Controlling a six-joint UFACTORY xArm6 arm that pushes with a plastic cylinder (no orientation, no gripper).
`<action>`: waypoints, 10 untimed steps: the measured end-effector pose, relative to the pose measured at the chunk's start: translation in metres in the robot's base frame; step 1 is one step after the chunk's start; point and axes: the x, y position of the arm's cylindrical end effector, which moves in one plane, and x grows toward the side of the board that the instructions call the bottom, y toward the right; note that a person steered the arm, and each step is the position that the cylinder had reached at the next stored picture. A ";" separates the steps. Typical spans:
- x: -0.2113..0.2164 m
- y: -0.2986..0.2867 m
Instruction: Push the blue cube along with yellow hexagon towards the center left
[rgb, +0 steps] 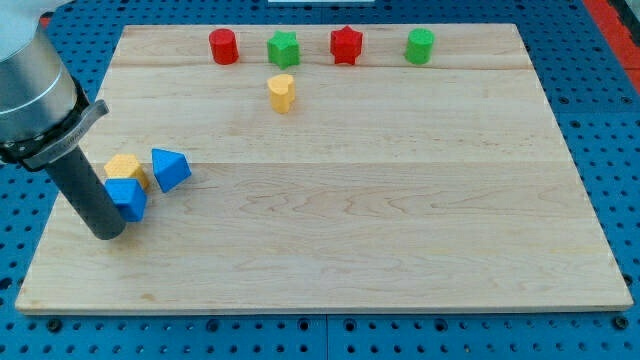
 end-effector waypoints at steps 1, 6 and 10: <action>-0.009 0.000; -0.100 0.034; -0.127 -0.008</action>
